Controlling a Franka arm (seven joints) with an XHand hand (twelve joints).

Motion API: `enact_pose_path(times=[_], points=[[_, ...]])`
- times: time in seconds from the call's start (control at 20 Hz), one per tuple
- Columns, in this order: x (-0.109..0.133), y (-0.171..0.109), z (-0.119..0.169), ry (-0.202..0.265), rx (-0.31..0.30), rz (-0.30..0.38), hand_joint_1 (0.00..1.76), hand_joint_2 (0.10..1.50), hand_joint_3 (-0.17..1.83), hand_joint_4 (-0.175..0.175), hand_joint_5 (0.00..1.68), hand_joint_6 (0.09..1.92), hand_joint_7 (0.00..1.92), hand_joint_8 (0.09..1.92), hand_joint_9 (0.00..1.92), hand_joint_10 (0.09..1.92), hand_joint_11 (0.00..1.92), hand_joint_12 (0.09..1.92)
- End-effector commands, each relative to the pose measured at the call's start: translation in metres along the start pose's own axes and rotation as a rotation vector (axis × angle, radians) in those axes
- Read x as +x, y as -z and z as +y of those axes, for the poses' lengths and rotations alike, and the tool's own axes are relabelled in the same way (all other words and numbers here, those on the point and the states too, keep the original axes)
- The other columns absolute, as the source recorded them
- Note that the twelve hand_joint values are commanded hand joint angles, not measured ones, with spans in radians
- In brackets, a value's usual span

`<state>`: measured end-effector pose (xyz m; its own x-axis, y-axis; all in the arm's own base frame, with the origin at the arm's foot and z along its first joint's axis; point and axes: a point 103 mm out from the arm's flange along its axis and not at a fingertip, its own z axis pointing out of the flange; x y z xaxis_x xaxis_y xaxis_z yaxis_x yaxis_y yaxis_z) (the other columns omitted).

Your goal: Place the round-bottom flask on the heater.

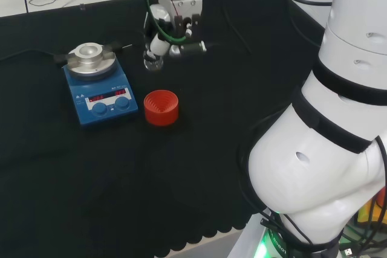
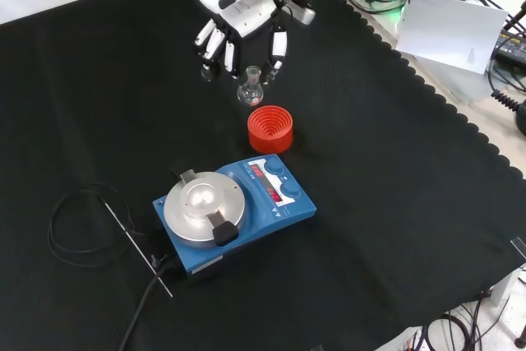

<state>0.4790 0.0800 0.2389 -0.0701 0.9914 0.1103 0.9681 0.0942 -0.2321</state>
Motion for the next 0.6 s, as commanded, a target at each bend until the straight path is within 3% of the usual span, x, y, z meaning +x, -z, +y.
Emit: enact_pose_path(times=[0.05, 0.6], points=[[0.022, 0.034, 0.018, 0.02, -0.009, -0.018, 1.12, 0.66, 0.73, 0.129, 1.18, 0.87, 0.41, 0.66, 0.66, 0.58, 0.3, 1.35], [0.055, 0.048, 0.081, 0.093, 0.02, -0.03, 1.11, 0.66, 0.74, 0.134, 1.18, 0.87, 0.41, 0.66, 0.65, 0.58, 0.3, 1.36]])
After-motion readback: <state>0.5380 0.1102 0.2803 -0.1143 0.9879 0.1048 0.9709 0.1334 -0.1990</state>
